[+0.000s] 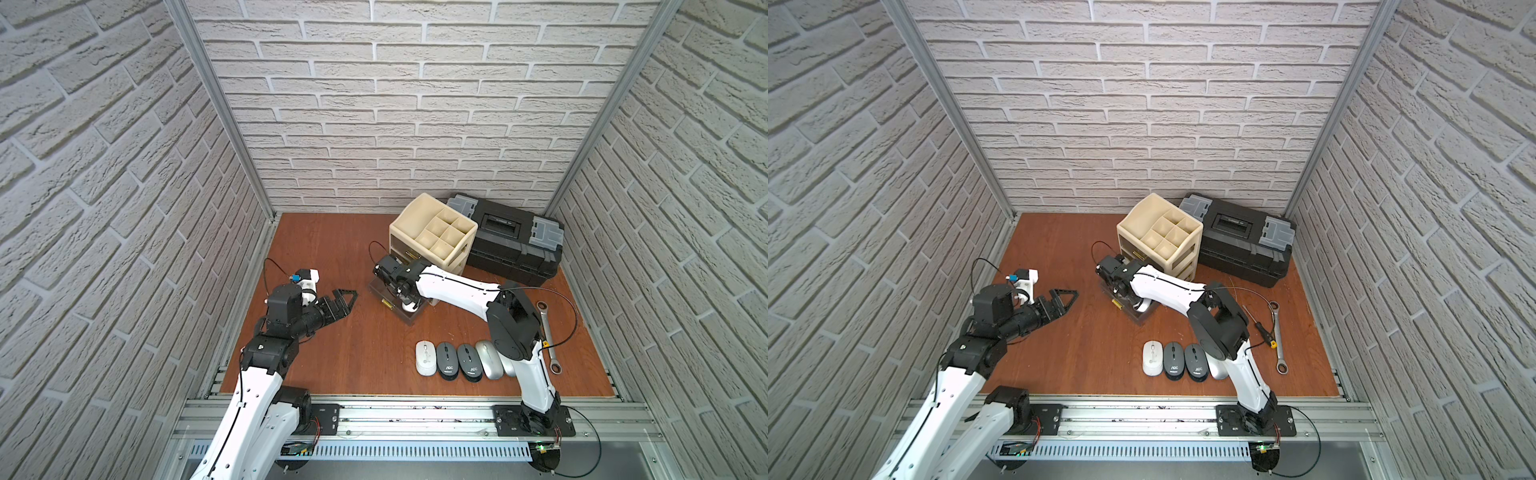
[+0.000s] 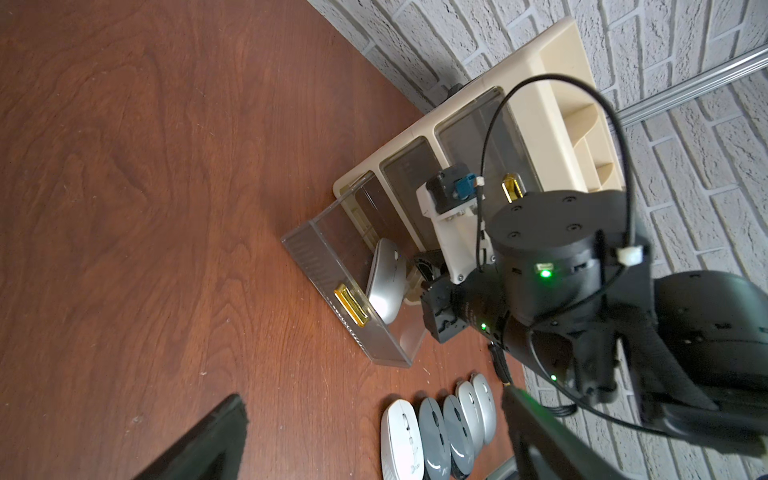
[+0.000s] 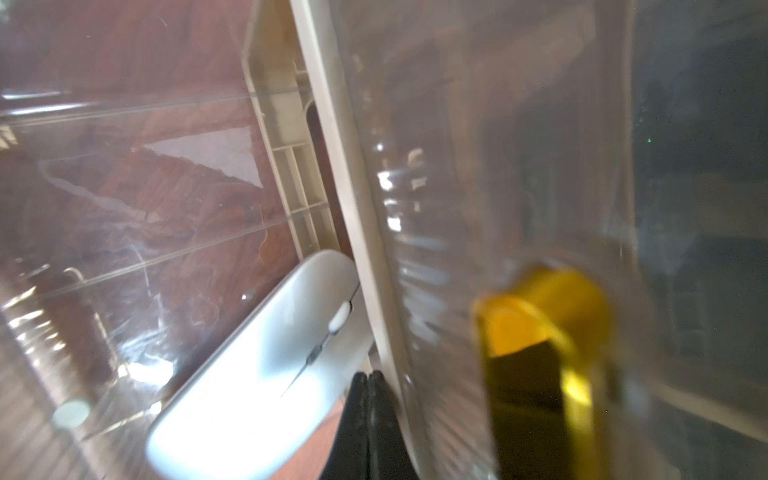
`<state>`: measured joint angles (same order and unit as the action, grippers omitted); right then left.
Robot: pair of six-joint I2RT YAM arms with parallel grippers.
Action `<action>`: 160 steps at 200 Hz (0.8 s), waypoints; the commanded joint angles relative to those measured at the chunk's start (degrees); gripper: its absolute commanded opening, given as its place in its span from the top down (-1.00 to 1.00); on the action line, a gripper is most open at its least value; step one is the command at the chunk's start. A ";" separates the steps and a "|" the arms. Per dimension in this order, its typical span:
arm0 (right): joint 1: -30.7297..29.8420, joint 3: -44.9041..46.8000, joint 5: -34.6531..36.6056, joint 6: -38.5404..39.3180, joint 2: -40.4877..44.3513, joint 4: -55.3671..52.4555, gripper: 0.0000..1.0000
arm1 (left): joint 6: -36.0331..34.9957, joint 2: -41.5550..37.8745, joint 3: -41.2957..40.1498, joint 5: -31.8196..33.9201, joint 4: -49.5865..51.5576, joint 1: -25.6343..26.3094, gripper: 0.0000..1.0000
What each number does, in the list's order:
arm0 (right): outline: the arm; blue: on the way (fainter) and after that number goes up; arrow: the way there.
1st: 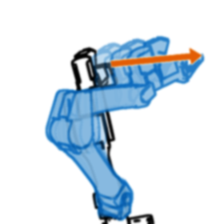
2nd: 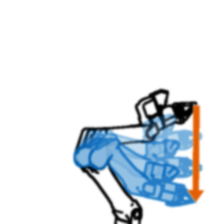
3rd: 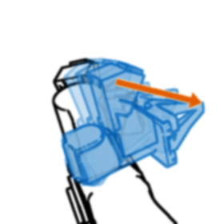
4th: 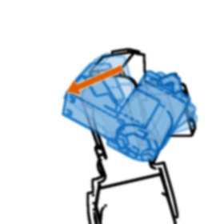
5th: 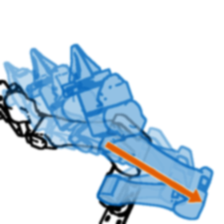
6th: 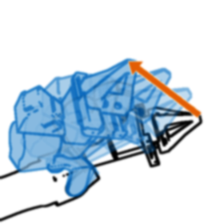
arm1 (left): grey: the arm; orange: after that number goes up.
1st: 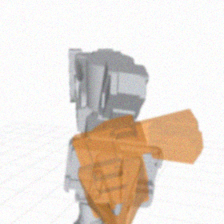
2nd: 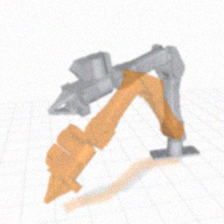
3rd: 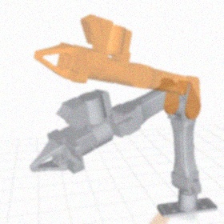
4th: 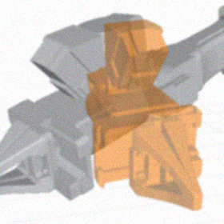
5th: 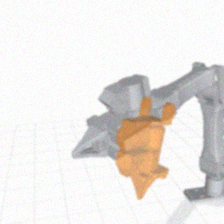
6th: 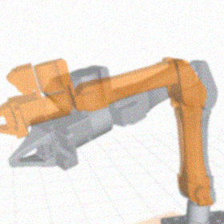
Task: Take the mice out of the drawer
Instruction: Adjust the mouse in the drawer.
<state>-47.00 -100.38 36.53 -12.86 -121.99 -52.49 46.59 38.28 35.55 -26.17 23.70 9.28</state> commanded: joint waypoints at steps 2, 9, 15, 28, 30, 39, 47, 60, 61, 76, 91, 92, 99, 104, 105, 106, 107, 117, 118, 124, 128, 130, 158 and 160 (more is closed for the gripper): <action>-0.21 -1.51 2.56 -2.69 -2.69 -7.43 0.95 | -0.01 0.03 -0.50 -0.97 -3.14 -0.55 -0.96; -0.19 -1.02 2.30 -2.63 -2.89 -7.09 0.95 | -0.03 0.07 -0.57 -0.93 -3.15 -0.59 -0.96; -0.22 -0.36 1.85 -2.40 -2.85 -6.36 0.95 | 0.07 0.12 -0.52 -0.98 -3.21 -0.58 -0.97; -0.17 0.48 1.10 -2.25 -2.85 -5.37 0.95 | 0.11 0.10 -0.56 -1.07 -3.12 -0.58 -0.96; -0.12 0.54 1.04 -2.28 -2.93 -5.31 0.95 | 0.15 0.10 -0.52 -1.14 -3.13 -0.64 -0.97; -0.11 0.70 0.78 -2.02 -3.20 -5.18 0.95 | 0.17 -0.04 -0.49 -1.08 -3.09 -0.58 -0.97; -0.11 0.75 0.90 -1.86 -3.62 -5.23 0.95 | 0.26 -0.23 -0.65 -1.05 -3.09 -0.64 -0.96; -0.02 0.56 0.98 -1.43 -4.35 -5.50 0.95 | 0.30 -0.31 -0.64 -1.03 -2.96 -0.58 -0.96; -0.02 0.55 0.99 -1.40 -4.42 -5.55 0.95 | 0.32 -0.31 -0.65 -1.01 -3.01 -0.58 -0.96; 0.15 0.37 1.09 -0.88 -5.24 -6.02 0.95 | 0.34 -0.34 -0.49 -1.05 -2.82 -0.64 -0.96; 0.31 0.10 1.18 -0.18 -6.01 -6.22 0.95 | 0.31 -0.37 -0.45 -0.99 -2.79 -0.66 -0.96; 0.32 0.14 1.18 -0.16 -6.08 -6.27 0.95 | 0.33 -0.34 -0.47 -1.03 -2.83 -0.66 -0.96; 0.47 0.02 1.11 0.17 -6.45 -6.30 0.95 | 0.34 -0.31 -0.41 -1.06 -2.83 -0.66 -0.97; 0.57 -0.19 1.17 0.39 -6.70 -6.38 0.95 | 0.30 -0.27 -0.36 -0.99 -2.87 -0.66 -0.97; 0.59 -0.22 1.17 0.43 -6.78 -6.39 0.95 | 0.32 -0.25 -0.38 -0.99 -2.87 -0.66 -0.97; 0.59 -0.24 1.17 0.49 -6.86 -6.39 0.95 | 0.33 -0.28 -0.34 -1.03 -2.87 -0.66 -0.97; 0.64 -0.29 1.17 0.53 -6.86 -6.39 0.95 | 0.34 -0.30 -0.37 -1.05 -2.79 -0.66 -0.97; 0.90 -0.42 0.94 0.89 -7.22 -6.27 0.95 | 0.34 -0.15 -0.30 -1.12 -2.79 -0.66 -0.96; 0.92 -0.42 0.88 0.95 -7.21 -6.24 0.95 | 0.30 -0.19 -0.30 -1.14 -2.79 -0.66 -0.96; 1.01 -0.51 0.67 1.16 -7.45 -5.98 0.95 | 0.34 -0.09 -0.24 -1.10 -2.74 -0.66 -0.96; 1.11 -0.42 0.71 1.35 -7.42 -5.77 0.95 | 0.34 -0.11 -0.14 -1.07 -2.77 -0.66 -0.96; 1.08 -0.39 0.68 1.44 -7.39 -5.60 0.95 | 0.34 -0.13 -0.18 -1.07 -2.72 -0.66 -0.96; 1.28 1.60 -0.06 3.68 -6.34 -0.42 0.95 | 0.30 -0.15 -0.21 -1.07 -2.66 -0.66 -0.96; 1.29 1.72 0.01 3.84 -6.26 0.00 0.95 | 0.38 -0.14 -0.17 -1.09 -2.67 -0.71 -0.96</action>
<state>-46.09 -100.12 37.17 -11.29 -128.92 -56.21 46.78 38.44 35.51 -26.46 23.51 8.99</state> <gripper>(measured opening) 0.048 0.983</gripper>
